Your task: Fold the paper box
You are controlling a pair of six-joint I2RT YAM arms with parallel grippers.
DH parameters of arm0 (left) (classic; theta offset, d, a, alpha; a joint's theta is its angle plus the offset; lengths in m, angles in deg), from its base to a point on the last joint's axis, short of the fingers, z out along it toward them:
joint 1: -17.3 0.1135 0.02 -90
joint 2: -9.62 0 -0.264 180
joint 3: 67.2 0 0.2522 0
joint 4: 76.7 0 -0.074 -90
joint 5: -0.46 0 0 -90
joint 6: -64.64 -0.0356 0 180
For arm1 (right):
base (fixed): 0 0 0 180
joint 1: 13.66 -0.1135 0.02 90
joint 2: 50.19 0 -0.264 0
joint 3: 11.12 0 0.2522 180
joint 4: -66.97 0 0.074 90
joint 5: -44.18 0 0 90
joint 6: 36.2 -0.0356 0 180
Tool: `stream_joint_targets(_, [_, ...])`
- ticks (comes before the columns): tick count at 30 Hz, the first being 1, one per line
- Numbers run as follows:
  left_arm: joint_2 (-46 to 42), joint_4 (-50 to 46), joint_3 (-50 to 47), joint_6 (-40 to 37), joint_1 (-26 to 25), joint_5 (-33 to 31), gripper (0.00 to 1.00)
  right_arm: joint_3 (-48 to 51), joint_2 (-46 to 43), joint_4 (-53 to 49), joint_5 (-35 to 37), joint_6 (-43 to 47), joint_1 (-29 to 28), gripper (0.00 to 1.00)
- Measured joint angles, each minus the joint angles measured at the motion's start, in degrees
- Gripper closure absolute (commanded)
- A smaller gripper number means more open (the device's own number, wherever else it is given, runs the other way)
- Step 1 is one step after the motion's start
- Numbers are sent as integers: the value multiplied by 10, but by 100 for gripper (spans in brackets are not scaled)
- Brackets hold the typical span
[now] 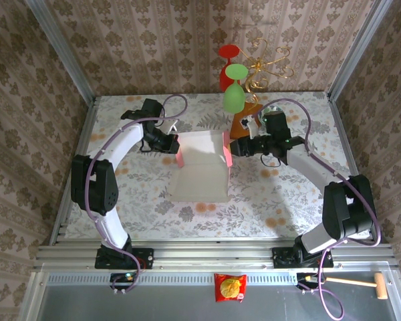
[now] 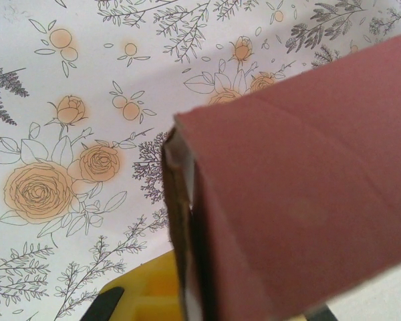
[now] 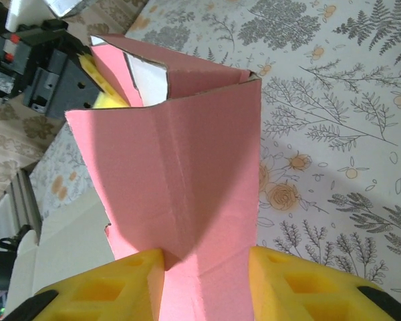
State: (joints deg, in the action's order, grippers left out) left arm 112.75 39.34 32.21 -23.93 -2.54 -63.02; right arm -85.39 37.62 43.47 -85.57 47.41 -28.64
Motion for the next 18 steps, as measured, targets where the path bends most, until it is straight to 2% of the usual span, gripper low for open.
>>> stream_joint_targets(8, [0,0,0,0,-3,-4,100,-16,17,-19,65,16,-26,58])
stream_joint_targets(13, [0,-2,-2,0,-4,-6,100,-22,32,-23,98,17,-32,64])
stream_joint_targets(18, [0,-2,-2,0,-7,-8,100,-27,42,-23,123,18,-35,63])
